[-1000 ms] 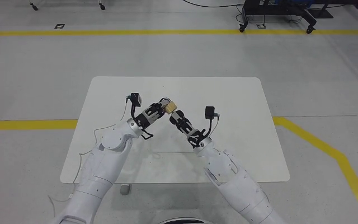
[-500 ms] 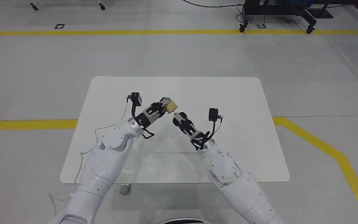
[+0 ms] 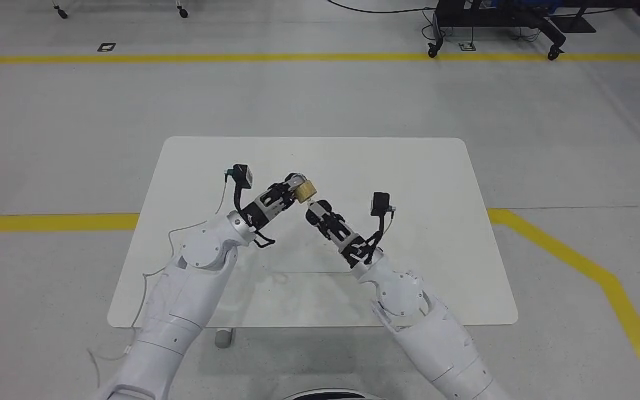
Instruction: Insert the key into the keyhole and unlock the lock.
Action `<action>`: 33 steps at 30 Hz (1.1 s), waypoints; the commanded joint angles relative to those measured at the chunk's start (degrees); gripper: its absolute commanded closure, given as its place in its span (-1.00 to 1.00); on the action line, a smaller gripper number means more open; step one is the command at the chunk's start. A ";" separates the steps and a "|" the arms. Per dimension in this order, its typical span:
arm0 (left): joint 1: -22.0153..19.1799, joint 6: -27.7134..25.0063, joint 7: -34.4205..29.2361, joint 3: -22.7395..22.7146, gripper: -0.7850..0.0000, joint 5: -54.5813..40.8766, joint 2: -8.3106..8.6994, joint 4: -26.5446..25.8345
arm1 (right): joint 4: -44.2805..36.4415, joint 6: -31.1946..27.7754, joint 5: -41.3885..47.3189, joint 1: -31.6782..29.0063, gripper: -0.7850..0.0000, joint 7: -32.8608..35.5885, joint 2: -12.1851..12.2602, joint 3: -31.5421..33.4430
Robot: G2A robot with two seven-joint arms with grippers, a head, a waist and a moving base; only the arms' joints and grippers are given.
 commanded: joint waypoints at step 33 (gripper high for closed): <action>-0.87 -8.40 -3.35 1.24 1.00 -0.26 -0.33 2.60 | 8.55 7.62 36.00 4.30 1.00 30.91 1.15 6.20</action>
